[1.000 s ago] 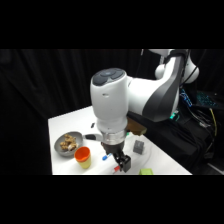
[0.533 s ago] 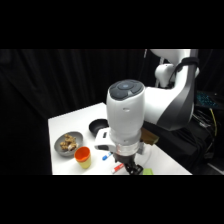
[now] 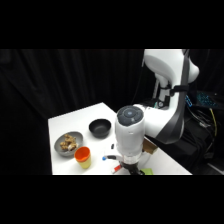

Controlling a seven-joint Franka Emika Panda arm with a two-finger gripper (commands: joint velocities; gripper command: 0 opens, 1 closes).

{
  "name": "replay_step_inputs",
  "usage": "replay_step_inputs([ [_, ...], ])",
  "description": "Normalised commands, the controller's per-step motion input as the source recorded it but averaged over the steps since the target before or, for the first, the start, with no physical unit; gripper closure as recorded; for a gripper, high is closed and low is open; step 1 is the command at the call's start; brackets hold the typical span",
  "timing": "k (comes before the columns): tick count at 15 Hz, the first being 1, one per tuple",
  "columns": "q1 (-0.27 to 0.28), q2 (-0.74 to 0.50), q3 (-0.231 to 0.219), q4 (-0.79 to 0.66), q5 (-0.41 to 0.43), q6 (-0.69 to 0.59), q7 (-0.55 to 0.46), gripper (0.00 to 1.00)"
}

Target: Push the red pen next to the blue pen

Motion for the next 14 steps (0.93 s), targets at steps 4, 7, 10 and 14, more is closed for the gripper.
replay_step_inputs([
  [4,0.075,0.09,-0.050,-0.03,0.077,0.25,0.01,0.00],
  [7,0.030,-0.01,-0.105,-0.05,0.052,0.20,-0.03,0.00],
  [10,-0.049,-0.11,-0.137,-0.12,0.027,0.20,-0.07,0.00],
  [14,-0.146,-0.17,-0.138,-0.16,-0.005,0.15,-0.14,0.00],
])
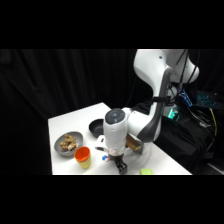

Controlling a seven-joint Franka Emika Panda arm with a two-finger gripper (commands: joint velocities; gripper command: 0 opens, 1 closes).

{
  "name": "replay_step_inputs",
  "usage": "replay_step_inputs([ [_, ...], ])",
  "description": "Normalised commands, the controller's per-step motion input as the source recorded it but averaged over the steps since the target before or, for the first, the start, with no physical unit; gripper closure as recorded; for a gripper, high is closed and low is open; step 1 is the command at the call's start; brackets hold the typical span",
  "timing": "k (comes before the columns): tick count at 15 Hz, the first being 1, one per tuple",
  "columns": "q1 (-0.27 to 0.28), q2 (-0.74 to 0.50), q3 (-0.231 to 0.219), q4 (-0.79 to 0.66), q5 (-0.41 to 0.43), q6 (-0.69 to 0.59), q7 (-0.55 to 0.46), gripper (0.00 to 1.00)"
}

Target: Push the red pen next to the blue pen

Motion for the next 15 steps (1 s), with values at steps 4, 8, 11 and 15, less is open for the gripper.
replay_step_inputs([
  [4,-0.229,-0.31,0.050,-0.18,0.093,-0.08,-0.27,0.00],
  [8,-0.178,-0.60,0.135,-0.16,0.164,-0.46,-0.28,0.00],
  [11,-0.086,-0.50,0.062,0.13,0.082,-0.71,-0.19,0.00],
  [15,-0.099,-0.16,0.032,0.44,0.037,-0.72,-0.20,0.00],
])
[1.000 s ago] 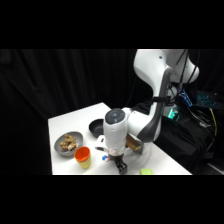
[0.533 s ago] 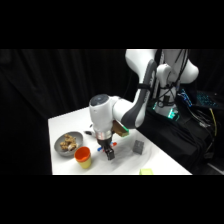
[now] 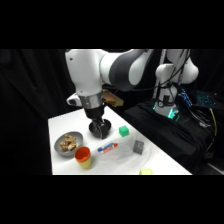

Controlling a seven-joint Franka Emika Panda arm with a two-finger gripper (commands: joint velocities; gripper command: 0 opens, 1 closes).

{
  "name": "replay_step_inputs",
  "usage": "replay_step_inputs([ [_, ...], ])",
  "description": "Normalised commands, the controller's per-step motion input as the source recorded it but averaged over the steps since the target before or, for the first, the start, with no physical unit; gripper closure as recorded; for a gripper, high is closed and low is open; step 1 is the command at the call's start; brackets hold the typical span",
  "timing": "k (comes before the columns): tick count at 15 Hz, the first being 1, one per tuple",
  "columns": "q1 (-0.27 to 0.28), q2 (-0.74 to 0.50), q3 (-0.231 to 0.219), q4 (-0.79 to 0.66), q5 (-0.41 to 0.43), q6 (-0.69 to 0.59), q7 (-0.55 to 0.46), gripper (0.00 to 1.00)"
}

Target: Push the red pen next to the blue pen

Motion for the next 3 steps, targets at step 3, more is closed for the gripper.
replay_step_inputs([
  [3,-0.102,0.07,0.007,0.55,0.000,-0.54,-0.18,0.00],
])
